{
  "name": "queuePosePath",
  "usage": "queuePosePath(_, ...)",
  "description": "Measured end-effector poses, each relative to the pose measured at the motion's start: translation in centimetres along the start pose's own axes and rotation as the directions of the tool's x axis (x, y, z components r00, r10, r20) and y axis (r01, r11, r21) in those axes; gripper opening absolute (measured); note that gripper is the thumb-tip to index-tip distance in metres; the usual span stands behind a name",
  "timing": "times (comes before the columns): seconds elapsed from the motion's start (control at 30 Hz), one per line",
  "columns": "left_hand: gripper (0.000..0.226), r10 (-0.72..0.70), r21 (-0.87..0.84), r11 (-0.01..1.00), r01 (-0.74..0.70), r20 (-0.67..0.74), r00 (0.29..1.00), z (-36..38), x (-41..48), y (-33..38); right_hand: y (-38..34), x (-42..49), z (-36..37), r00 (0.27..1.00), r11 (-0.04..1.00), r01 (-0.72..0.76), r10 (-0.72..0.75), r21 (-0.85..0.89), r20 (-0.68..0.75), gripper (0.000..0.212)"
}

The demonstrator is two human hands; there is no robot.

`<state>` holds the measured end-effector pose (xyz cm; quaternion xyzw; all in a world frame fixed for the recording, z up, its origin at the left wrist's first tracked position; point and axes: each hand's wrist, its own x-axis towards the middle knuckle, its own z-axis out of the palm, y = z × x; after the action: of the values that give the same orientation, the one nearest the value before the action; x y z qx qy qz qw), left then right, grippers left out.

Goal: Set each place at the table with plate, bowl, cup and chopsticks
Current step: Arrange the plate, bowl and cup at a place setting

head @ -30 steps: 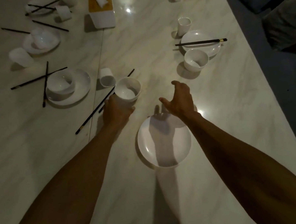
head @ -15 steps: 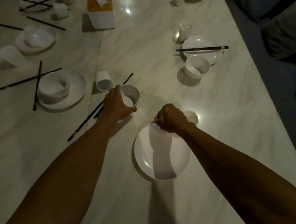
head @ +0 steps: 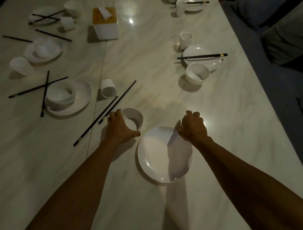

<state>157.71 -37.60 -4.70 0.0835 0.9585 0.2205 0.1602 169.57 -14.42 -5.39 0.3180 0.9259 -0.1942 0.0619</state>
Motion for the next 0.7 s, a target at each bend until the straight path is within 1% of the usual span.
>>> queuePosePath(0.03,0.124,-0.001,-0.011,1.0,0.001,0.004,1.0,0.1,-0.4,-0.2,0.2,-0.1,0.2,1.0,1.0,0.009,-0.008,0.029,-0.019,0.04)
queuePosePath(0.07,0.124,-0.006,-0.027,1.0,0.007,0.011,1.0,0.1,-0.7,-0.3,0.3,-0.3,0.3,1.0,0.996,-0.001,0.004,0.088,-0.029,0.049)
queuePosePath(0.13,0.126,-0.011,-0.054,0.998,0.012,0.03,0.999,0.1,-1.4,-0.7,0.4,-0.9,0.3,0.997,0.967,-0.048,0.061,0.249,-0.041,0.081)
queuePosePath(0.17,0.128,-0.005,-0.061,0.998,0.008,0.045,0.999,0.1,-1.7,-0.8,0.5,-1.4,0.2,0.995,0.948,-0.066,0.087,0.312,-0.051,0.091)
queuePosePath(0.2,0.131,0.004,-0.068,0.998,0.0,0.061,0.998,0.1,-2.1,-0.8,0.6,-1.8,0.3,0.992,0.926,-0.087,0.112,0.368,-0.048,0.096)
queuePosePath(0.3,0.137,0.007,-0.104,0.995,0.002,0.085,0.996,0.4,-3.1,-0.6,1.2,-2.9,1.0,0.988,0.861,-0.114,0.15,0.496,-0.033,0.102)
queuePosePath(0.37,0.138,-0.005,-0.138,0.99,0.013,0.063,0.998,0.6,-3.5,-0.7,1.5,-3.3,1.2,0.986,0.833,-0.115,0.164,0.542,-0.043,0.105)
queuePosePath(0.5,0.133,-0.016,-0.194,0.981,0.019,0.016,1.0,0.9,-4.1,-1.0,1.6,-3.7,0.8,0.98,0.807,-0.148,0.197,0.572,-0.024,0.112)
queuePosePath(0.6,0.13,-0.034,-0.235,0.971,0.034,0.006,0.999,1.0,-4.4,-0.9,2.1,-4.1,0.8,0.97,0.79,-0.193,0.242,0.582,-0.006,0.108)
queuePosePath(0.7,0.132,-0.054,-0.292,0.955,0.054,0.008,0.999,1.1,-4.7,-0.7,2.6,-4.8,0.9,0.957,0.765,-0.264,0.282,0.588,0.064,0.106)
